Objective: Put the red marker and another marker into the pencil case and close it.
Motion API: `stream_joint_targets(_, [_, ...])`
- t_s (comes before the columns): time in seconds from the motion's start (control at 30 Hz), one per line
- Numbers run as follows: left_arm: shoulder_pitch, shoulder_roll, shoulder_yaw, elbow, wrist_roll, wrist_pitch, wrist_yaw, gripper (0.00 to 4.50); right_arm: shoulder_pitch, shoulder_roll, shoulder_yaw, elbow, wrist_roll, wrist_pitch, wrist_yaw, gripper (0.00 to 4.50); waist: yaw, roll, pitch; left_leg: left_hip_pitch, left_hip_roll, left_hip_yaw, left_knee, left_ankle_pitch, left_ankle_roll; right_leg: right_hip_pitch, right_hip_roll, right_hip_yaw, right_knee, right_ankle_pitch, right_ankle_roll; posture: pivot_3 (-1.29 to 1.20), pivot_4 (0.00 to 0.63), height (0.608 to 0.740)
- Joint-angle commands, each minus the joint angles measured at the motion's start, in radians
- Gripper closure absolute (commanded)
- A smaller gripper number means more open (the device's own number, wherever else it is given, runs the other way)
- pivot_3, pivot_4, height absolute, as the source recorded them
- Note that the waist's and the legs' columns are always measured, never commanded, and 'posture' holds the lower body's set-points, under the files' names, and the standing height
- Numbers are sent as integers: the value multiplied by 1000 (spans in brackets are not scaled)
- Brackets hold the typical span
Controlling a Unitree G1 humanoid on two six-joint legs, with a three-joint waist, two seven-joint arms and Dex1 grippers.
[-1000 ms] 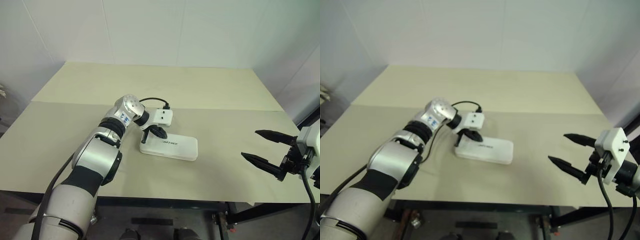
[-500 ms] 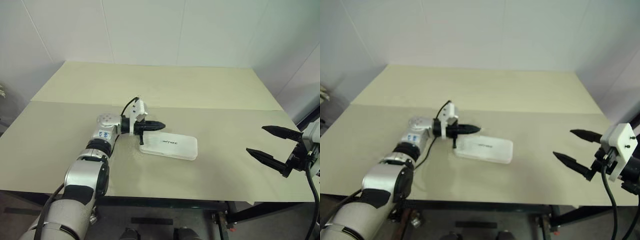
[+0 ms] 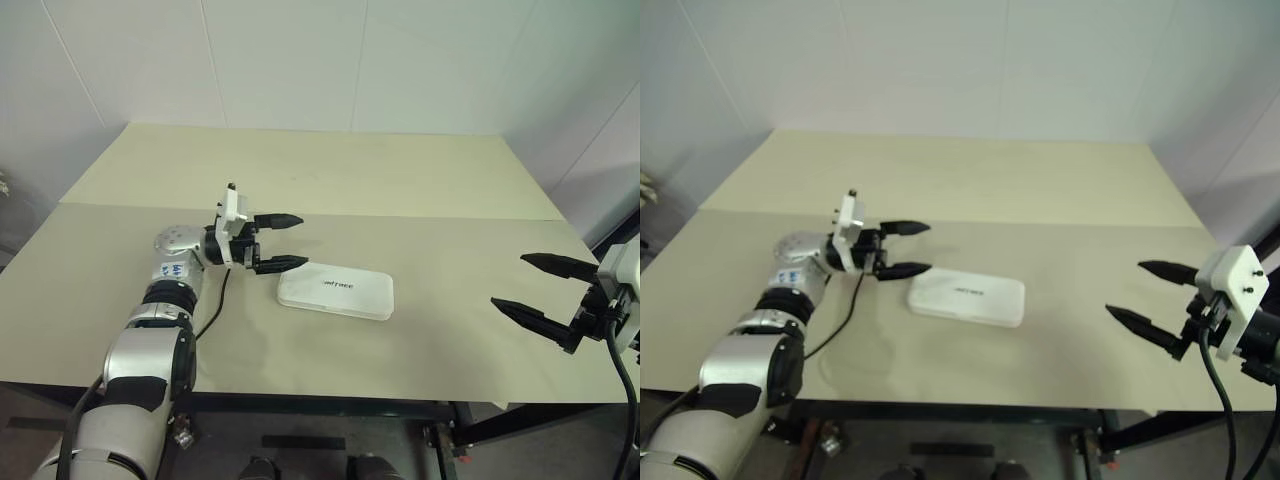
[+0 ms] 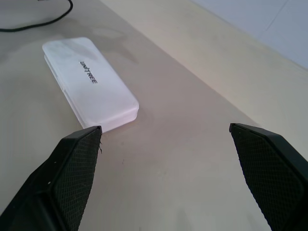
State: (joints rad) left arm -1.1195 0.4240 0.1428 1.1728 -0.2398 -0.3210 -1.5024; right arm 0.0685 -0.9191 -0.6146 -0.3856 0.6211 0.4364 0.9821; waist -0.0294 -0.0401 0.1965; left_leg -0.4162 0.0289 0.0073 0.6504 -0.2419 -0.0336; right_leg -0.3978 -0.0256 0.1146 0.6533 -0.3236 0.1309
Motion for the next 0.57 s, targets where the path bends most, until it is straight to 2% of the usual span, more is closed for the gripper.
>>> stream_joint_targets(0.03, [7,11,-22,-25,-12,-11,-112,31,5,-33,-67,0,2,-10,20,0,1,0,0,0,0,0,0,0,0,0,0,0,0,0,0,0,150,740])
stream_joint_targets(0.2, [4,32,-73,-6,-6,0,-112,31,40,-35,-84,-39,-6,11,14,0,1,0,0,0,0,0,0,0,0,0,0,0,0,0,0,0,150,740])
stream_joint_targets(0.4, [2,25,-98,8,-6,-20,-112,31,140,45,-101,-146,23,33,-35,0,0,0,0,0,0,0,-1,0,0,0,0,0,-1,0,-1,0,150,740])
stream_joint_targets(0.57, [-5,18,-86,0,-23,-6,-112,31,163,104,-93,-198,22,29,-97,0,0,0,0,0,0,0,0,0,0,0,0,0,0,0,0,0,150,740])
